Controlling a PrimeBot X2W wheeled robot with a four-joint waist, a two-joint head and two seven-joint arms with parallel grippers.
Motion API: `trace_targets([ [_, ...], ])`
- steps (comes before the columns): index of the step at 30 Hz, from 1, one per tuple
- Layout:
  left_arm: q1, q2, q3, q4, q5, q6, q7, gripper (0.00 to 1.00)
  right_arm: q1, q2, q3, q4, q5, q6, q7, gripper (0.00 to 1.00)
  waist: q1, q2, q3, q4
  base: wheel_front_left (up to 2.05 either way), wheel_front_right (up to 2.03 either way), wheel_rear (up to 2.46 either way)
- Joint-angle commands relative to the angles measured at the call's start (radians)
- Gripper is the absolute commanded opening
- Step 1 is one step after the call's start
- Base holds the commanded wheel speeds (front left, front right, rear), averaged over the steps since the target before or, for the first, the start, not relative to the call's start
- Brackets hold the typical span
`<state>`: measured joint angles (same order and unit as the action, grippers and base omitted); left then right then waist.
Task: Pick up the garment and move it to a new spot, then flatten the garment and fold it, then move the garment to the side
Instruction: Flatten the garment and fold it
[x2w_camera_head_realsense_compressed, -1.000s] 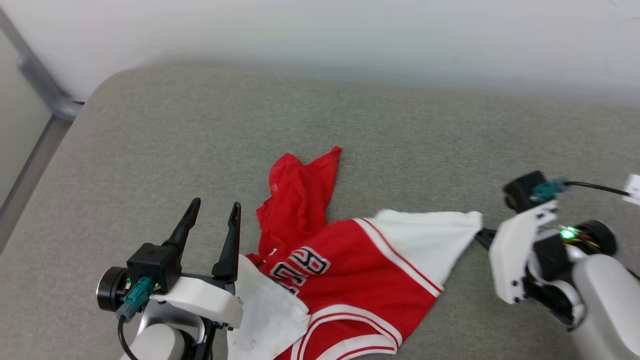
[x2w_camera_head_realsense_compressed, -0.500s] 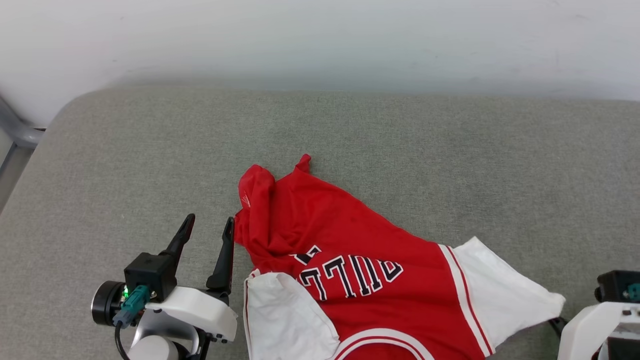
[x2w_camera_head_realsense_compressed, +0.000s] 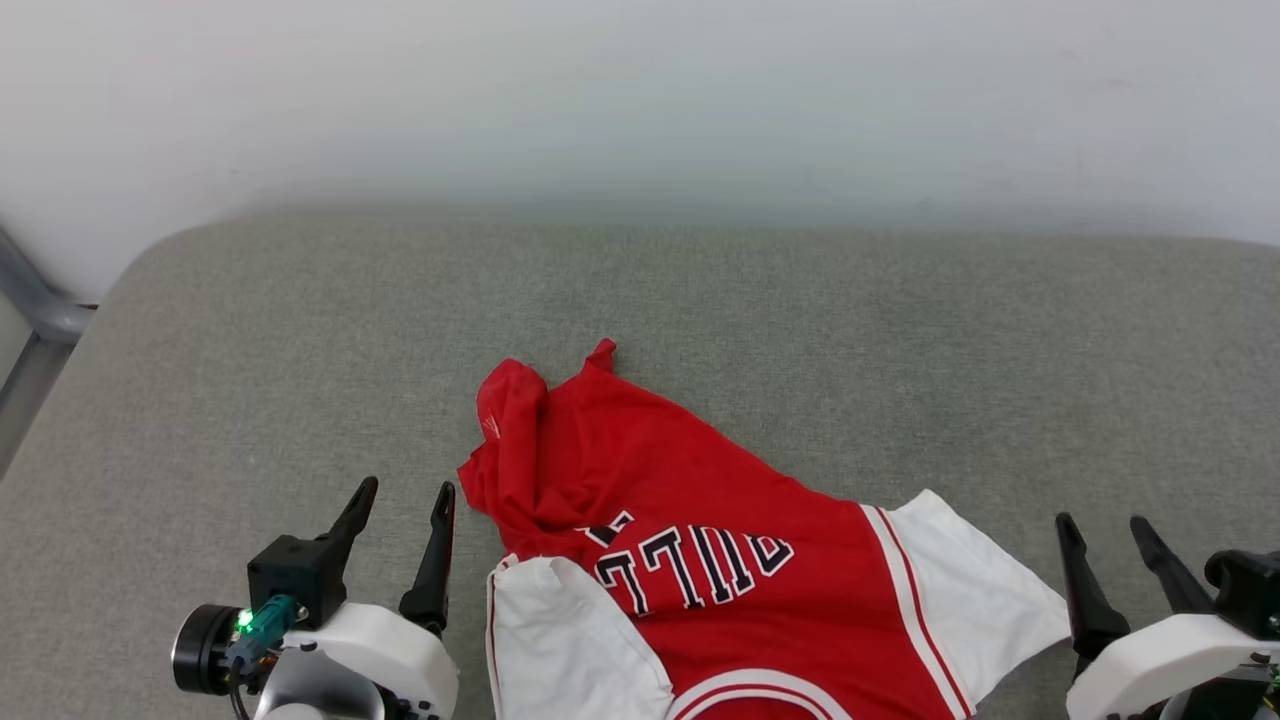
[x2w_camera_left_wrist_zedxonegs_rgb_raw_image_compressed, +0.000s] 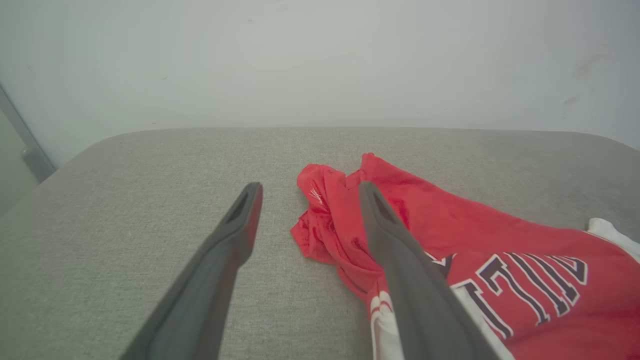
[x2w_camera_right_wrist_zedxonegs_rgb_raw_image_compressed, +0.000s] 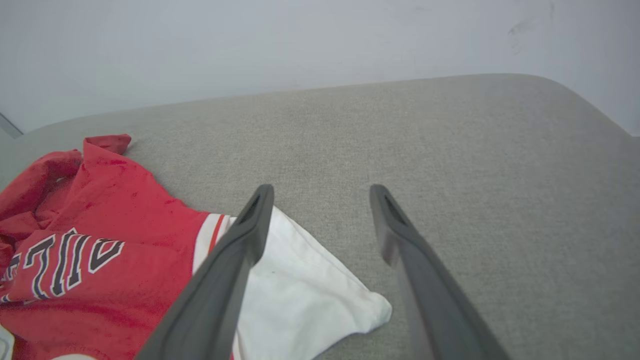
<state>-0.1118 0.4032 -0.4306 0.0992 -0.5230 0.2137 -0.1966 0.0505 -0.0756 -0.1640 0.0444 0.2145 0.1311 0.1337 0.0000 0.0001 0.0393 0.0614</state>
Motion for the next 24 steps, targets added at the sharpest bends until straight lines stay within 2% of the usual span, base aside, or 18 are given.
trace_targets([
  [1,0.011,0.012,0.000,0.002,0.004,0.007,0.013,1.00,0.017,0.009,0.011,-0.021,-0.016,-0.001,-0.047,1.00,0.0000,-0.0001,-0.018,-0.009,0.00,0.00,0.00],
  [4,0.016,0.027,-0.008,-0.003,0.000,0.010,0.055,1.00,0.028,0.015,0.039,-0.063,-0.046,-0.001,-0.106,1.00,0.0000,-0.0001,-0.035,-0.019,0.00,0.00,0.00],
  [8,0.002,0.057,-0.035,-0.026,-0.016,-0.014,0.157,1.00,0.058,0.024,0.082,-0.135,-0.067,-0.001,-0.124,1.00,0.0000,-0.0001,-0.044,-0.036,0.00,0.00,0.00],
  [16,-0.081,0.106,-0.142,-0.078,-0.069,-0.134,0.449,1.00,0.087,0.026,0.141,-0.219,-0.045,-0.001,-0.091,1.00,0.0000,-0.0001,-0.018,-0.082,0.00,0.00,0.00],
  [24,-0.140,0.151,-0.218,-0.068,-0.116,-0.200,0.697,1.00,0.071,0.026,0.144,-0.222,-0.020,-0.001,-0.091,1.00,0.0000,-0.0001,0.026,-0.119,0.00,0.00,0.00],
])
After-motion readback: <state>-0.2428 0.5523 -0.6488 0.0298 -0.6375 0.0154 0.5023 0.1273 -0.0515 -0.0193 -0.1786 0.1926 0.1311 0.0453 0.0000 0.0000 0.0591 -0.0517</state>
